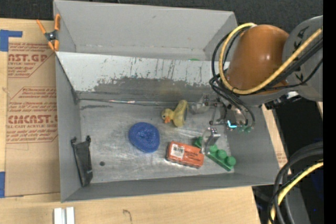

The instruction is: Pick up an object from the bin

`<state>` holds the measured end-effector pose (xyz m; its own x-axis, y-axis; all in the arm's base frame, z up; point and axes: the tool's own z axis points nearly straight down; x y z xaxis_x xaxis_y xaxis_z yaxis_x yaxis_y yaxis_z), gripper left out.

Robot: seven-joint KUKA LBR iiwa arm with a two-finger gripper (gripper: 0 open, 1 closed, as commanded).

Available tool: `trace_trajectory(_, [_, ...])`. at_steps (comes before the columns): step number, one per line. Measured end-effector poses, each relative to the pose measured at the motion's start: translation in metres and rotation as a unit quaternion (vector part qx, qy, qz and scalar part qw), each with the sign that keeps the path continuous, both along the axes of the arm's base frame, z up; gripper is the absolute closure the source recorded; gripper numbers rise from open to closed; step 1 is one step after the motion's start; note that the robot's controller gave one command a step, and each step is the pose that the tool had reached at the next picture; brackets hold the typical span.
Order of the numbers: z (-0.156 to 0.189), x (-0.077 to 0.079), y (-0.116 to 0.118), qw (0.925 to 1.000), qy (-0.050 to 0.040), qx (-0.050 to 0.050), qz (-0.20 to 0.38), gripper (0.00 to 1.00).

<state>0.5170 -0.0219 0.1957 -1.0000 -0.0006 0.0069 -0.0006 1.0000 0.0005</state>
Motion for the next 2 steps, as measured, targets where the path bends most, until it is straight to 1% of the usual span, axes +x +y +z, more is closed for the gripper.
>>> trace_trajectory(1, [0.004,0.002,0.0,1.0,-0.004,0.0,0.0,0.0])
trace_trajectory(2, [-0.027,-0.006,-0.001,0.9992,-0.007,0.0,0.038,0.0])
